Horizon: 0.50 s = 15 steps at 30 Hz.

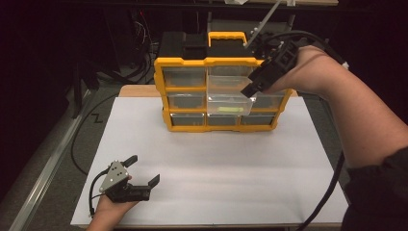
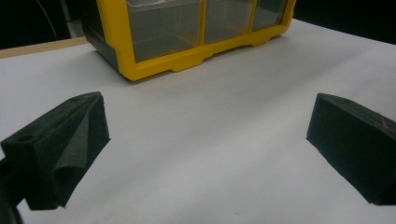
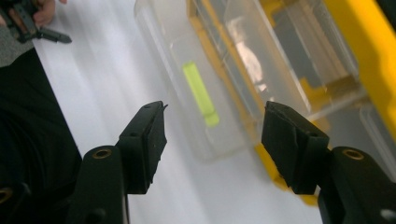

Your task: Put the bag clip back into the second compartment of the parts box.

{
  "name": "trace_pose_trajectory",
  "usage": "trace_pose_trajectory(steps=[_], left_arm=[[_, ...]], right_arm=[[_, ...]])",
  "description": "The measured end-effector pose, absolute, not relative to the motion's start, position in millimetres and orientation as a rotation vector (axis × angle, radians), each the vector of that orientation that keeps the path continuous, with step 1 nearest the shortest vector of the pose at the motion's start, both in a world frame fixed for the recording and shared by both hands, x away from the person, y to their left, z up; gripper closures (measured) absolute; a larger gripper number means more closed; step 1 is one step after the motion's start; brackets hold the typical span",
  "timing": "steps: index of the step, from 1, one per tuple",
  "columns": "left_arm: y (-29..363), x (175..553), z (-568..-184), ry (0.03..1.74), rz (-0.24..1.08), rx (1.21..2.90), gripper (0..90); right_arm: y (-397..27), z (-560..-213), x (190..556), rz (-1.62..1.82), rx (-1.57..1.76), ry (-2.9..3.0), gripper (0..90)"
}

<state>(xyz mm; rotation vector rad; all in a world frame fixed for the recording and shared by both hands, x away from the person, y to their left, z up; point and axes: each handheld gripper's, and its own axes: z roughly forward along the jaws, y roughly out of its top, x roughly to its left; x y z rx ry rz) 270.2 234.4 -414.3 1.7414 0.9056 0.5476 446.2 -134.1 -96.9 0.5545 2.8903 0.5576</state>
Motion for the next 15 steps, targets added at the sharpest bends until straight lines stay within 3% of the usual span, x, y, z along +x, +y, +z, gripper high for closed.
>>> trace_pose_trajectory(steps=[15], left_arm=[[233.8, 270.2, -415.2, 0.916, 0.554, 1.746, 0.2]], right_arm=[[-188.9, -117.8, 414.8, 0.565, 0.654, 2.865, 27.0]])
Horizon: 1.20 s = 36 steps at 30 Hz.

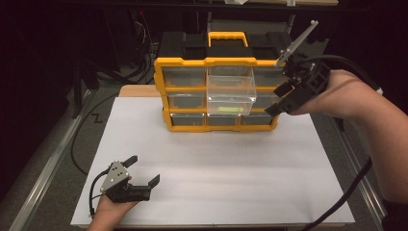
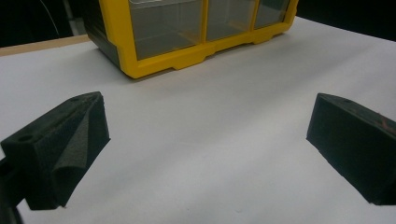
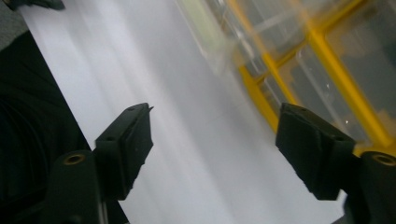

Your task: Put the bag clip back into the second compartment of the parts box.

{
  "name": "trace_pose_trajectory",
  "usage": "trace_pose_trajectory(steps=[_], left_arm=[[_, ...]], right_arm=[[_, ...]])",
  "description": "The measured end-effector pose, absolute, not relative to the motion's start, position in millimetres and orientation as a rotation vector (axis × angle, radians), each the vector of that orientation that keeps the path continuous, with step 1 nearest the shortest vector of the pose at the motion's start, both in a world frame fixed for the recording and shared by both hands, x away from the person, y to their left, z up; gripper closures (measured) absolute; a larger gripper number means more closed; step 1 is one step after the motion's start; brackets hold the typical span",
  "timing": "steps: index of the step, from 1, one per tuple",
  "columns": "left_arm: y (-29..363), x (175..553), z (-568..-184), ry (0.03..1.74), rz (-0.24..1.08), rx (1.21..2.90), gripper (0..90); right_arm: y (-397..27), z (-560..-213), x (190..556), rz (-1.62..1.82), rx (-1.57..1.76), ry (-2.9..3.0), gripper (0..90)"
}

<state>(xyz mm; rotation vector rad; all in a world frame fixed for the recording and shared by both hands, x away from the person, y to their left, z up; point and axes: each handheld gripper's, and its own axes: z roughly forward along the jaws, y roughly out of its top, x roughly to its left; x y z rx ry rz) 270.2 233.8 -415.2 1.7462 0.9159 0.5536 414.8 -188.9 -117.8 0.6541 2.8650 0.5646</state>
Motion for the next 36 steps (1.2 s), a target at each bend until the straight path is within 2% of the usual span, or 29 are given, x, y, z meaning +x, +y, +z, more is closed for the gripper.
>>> trace_pose_trajectory(steps=[16, 36], left_arm=[[232.7, 269.7, -415.6, 0.912, 0.555, 1.755, 0.2], [233.4, 270.1, -415.1, 0.913, 0.535, 1.752, 0.2]], right_arm=[[-212.6, -189.9, 399.1, 0.506, 0.75, 2.874, 0.1], [-203.5, -306.7, 398.3, 0.43, 0.814, 2.943, 0.1]])
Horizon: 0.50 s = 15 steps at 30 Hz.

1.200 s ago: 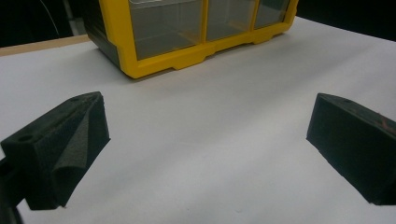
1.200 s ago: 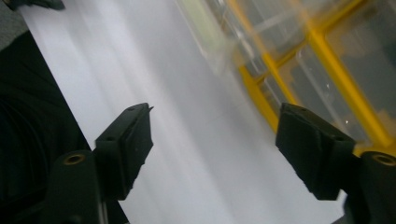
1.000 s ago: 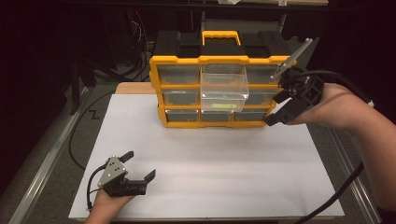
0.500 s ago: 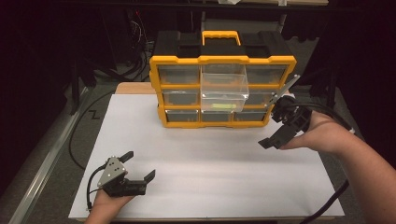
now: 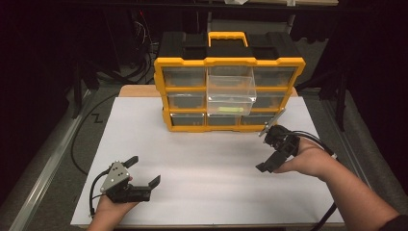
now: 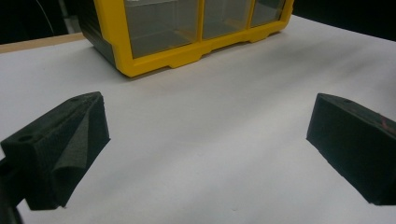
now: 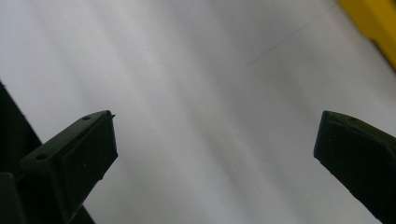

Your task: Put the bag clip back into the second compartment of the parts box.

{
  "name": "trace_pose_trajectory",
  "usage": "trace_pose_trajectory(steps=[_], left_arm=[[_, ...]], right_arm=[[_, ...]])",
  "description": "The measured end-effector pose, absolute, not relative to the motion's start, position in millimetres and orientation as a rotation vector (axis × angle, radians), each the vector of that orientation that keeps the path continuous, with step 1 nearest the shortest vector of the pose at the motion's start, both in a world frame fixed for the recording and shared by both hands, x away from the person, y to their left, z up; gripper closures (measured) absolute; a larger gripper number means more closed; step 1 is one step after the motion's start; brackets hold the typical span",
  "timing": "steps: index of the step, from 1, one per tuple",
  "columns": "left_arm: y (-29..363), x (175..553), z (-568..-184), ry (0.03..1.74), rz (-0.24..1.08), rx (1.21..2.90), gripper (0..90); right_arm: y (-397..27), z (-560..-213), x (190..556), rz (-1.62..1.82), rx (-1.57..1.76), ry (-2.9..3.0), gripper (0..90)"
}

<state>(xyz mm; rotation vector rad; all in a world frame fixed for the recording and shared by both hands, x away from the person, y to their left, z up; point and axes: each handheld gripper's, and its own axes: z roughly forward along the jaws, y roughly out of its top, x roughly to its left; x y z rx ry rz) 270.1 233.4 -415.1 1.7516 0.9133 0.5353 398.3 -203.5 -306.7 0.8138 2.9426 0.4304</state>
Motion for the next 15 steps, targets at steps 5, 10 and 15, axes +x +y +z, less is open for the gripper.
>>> trace_pose_trajectory(steps=[5, 10, 15], left_arm=[[233.4, 270.1, -415.1, 0.915, 0.529, 1.758, 0.2], [233.5, 271.1, -415.6, 0.921, 0.525, 1.753, 0.2], [235.5, 272.2, -416.5, 0.941, 0.521, 1.743, 0.2]], right_arm=[[-202.5, -341.9, 399.3, 0.417, 0.85, 2.955, 0.1], [-201.6, -368.9, 399.3, 0.415, 0.901, 2.945, 0.0], [-207.0, -385.3, 396.8, 0.511, 0.927, 2.897, 0.1]])
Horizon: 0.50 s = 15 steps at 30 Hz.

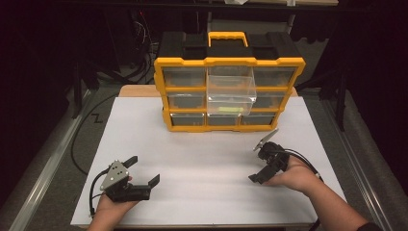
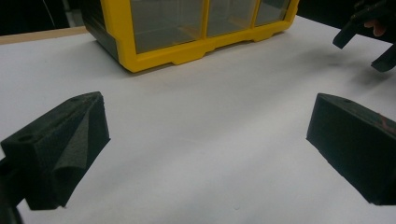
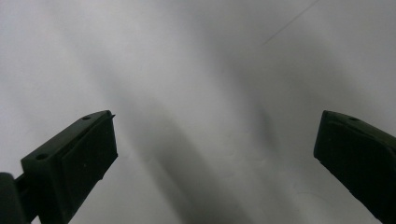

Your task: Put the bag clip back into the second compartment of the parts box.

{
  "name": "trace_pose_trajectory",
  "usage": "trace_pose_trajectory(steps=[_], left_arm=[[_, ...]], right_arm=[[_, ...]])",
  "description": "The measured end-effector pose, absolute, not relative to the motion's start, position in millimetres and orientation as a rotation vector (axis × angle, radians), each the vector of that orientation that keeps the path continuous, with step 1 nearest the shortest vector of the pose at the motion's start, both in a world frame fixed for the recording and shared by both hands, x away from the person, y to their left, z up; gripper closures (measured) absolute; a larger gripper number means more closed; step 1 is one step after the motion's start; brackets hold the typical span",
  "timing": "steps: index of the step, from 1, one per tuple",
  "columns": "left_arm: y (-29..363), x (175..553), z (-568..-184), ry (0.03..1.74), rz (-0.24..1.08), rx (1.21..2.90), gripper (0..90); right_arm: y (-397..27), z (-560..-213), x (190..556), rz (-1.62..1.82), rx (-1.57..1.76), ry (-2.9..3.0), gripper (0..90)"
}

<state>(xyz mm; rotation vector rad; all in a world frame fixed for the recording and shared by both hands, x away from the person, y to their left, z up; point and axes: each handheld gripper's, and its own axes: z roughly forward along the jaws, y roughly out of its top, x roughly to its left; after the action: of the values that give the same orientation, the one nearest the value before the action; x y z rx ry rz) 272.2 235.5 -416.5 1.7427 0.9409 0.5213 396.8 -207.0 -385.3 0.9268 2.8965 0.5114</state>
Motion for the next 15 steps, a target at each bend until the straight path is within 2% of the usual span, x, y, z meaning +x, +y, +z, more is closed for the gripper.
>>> trace_pose_trajectory(steps=[15], left_arm=[[236.0, 274.5, -417.4, 0.954, 0.543, 1.752, 0.2]], right_arm=[[-225.4, -390.8, 374.8, 1.079, 0.976, 2.59, 0.1]])
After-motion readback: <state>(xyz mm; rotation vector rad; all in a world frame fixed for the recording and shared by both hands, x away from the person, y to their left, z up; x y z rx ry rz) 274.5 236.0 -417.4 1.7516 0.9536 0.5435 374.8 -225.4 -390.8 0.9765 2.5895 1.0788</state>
